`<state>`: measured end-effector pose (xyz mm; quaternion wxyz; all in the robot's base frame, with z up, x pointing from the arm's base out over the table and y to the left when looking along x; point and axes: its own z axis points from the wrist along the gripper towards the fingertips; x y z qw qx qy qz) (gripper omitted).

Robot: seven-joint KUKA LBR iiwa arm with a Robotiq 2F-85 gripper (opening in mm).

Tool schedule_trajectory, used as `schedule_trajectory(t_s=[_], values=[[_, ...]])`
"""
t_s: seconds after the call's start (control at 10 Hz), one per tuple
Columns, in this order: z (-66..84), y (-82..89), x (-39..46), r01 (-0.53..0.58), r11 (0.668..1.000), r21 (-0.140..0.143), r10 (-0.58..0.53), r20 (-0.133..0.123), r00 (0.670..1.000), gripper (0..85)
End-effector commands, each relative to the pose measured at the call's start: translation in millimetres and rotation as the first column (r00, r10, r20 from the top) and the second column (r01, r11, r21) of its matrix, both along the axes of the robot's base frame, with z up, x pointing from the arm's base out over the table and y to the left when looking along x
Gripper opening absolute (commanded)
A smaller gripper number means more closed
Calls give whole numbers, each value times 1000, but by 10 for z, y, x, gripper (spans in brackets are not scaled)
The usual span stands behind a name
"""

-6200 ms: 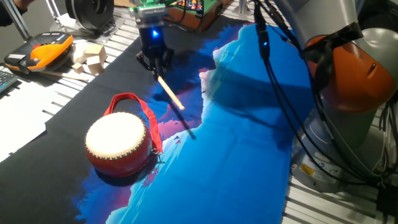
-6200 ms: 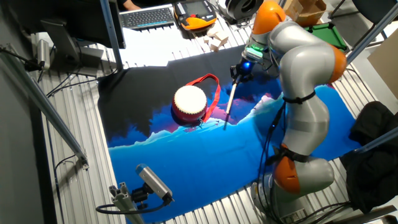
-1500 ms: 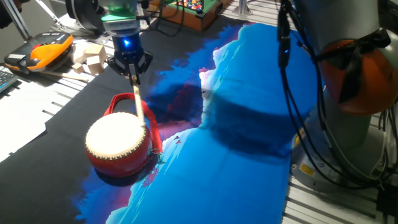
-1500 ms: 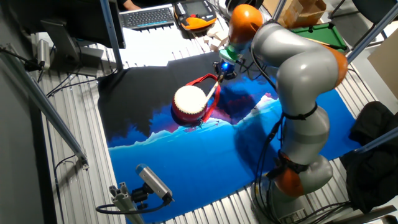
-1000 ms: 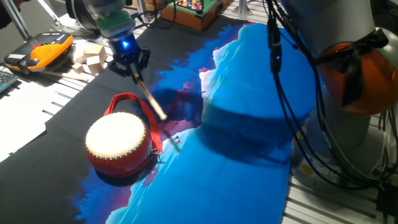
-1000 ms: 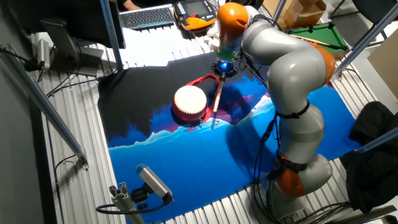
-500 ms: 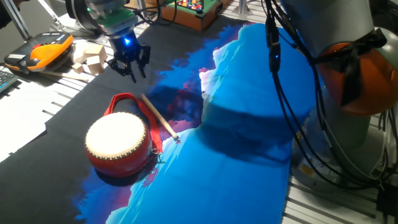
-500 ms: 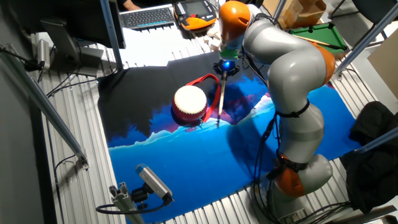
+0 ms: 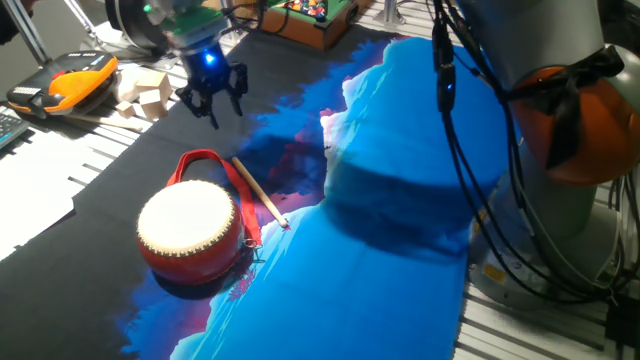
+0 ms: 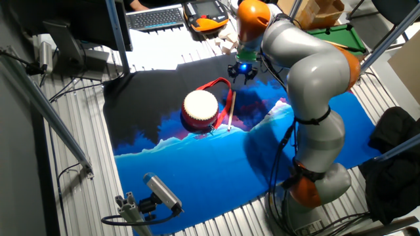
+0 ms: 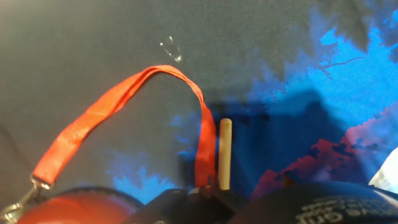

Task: Play the drum

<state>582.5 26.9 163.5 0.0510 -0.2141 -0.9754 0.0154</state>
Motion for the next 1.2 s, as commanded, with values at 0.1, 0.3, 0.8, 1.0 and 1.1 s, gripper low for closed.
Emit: schedule_trajectory(t_s=[0.1, 0.3, 0.8, 1.0, 1.1], values=[[72, -48, -88, -21, 1000, 16, 20, 19, 1000, 0], [206, -105, -249, -62, 998, 16, 61, 29, 998, 0], [436, -220, -478, -153, 988, -12, 154, 108, 982, 0], [485, -163, -554, -146, 989, -14, 146, 115, 983, 0], [489, -142, -549, -141, 990, -21, 142, 116, 983, 0]])
